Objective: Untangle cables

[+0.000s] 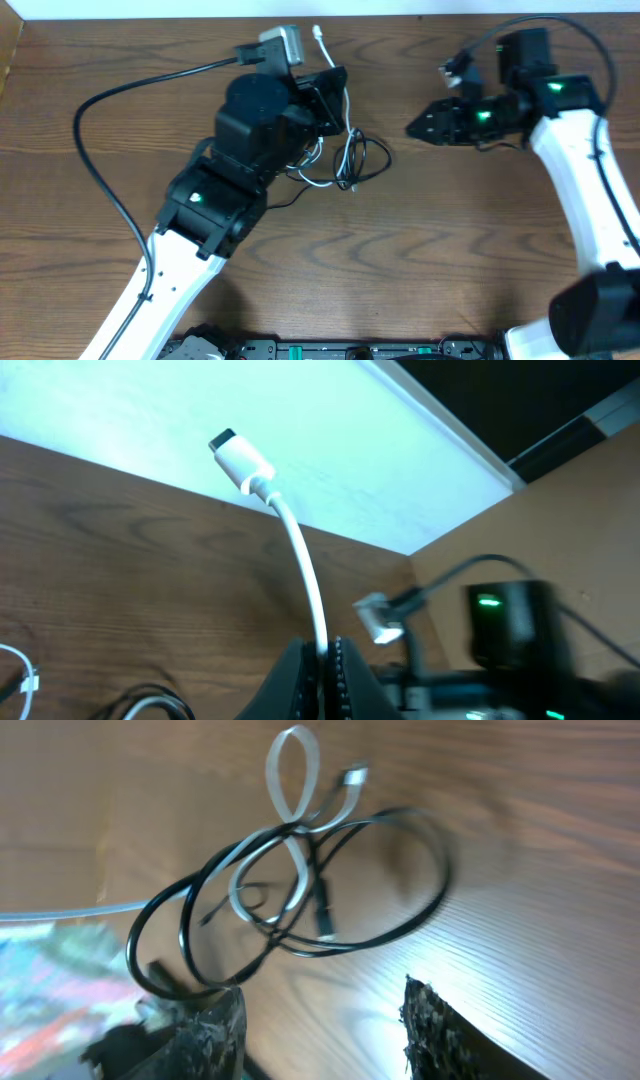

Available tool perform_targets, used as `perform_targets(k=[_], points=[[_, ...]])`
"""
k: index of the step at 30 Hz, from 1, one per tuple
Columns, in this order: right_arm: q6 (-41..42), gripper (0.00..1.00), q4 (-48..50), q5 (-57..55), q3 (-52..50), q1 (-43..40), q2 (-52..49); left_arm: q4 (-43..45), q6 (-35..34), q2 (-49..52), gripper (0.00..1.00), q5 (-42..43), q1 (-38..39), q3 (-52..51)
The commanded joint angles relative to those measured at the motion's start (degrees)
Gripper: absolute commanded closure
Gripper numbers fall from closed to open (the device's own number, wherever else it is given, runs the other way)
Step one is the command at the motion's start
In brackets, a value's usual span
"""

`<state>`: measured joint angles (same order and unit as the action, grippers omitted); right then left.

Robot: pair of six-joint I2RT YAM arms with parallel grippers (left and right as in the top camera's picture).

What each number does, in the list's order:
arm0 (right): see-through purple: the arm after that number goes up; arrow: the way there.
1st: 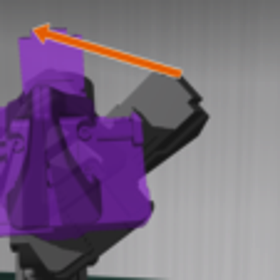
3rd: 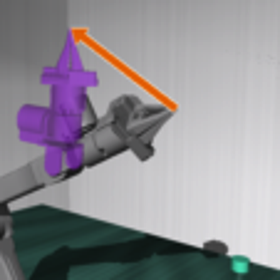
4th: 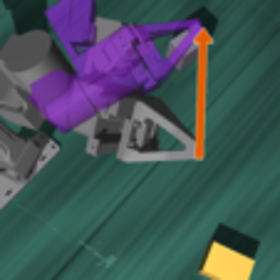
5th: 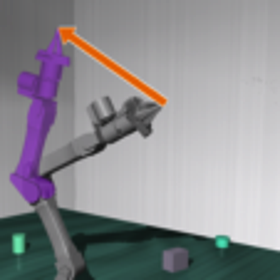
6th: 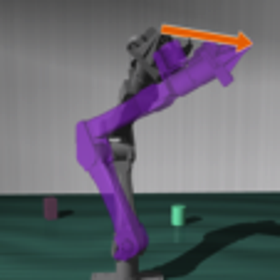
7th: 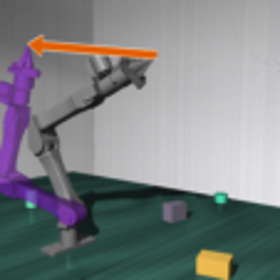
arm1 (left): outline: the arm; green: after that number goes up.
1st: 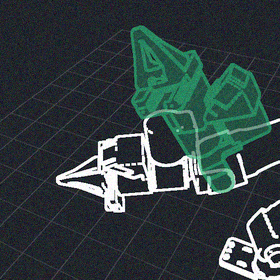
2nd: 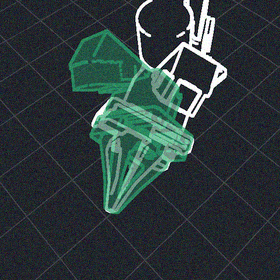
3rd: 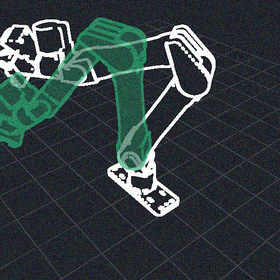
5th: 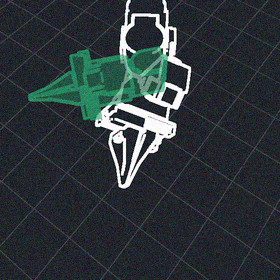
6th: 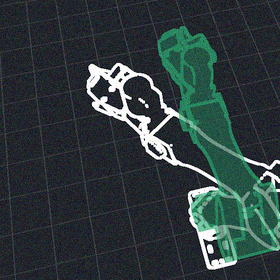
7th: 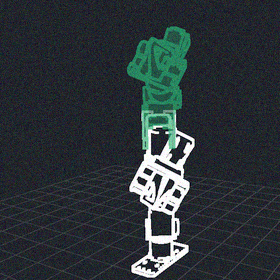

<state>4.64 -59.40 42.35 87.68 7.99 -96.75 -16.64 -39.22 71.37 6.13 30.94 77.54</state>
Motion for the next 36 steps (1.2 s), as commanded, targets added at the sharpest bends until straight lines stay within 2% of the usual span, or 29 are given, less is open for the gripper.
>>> perform_targets(k=[1, 6, 8, 15, 19, 29, 31, 33, 36], points=[[-2.6, 0.51, 1.9, 9.8, -0.2, 2.4, -2.4, -0.7, -1.4, -0.9, 0.93, 3.7, -1.0, 0.5], [-2.6, 0.42, 7.3, 14.6, -0.2, 6.1, -4.5, -2.2, -1.5, -0.6, 0.93, 3.7, -1.1, 0.5], [-2.0, 0.42, 8.5, 14.0, -0.2, 7.3, -4.6, -2.4, -1.5, -0.6, 0.92, 3.7, -1.2, 0.5], [8.3, 0.45, 7.7, -5.6, -0.5, 10.7, -4.6, -2.1, -1.5, -0.6, 0.93, 3.5, -1.2, 0.5], [11.2, 0.46, 8.0, -11.9, -0.9, 12.4, -4.7, -2.1, -1.5, -0.7, 0.93, 3.5, -1.2, 0.5], [11.7, 0.49, 7.7, -12.5, -1.2, 13.6, -8.5, -2.1, -1.6, -0.7, 0.93, 3.5, -1.2, 0.5], [11.6, 0.51, 7.5, -12.4, -1.2, 12.9, -9.0, -2.2, -1.5, -0.7, 0.93, 3.5, -1.2, 0.5], [10.7, 0.58, 7.5, -11.6, -1.1, 12.0, -8.8, -2.3, -1.6, -0.7, 0.93, 3.5, -1.2, 0.5], [7.6, 0.57, 7.3, -8.6, -1.0, 10.4, -7.4, -1.1, -2.0, -0.7, 0.92, 3.6, -1.2, 0.5]])
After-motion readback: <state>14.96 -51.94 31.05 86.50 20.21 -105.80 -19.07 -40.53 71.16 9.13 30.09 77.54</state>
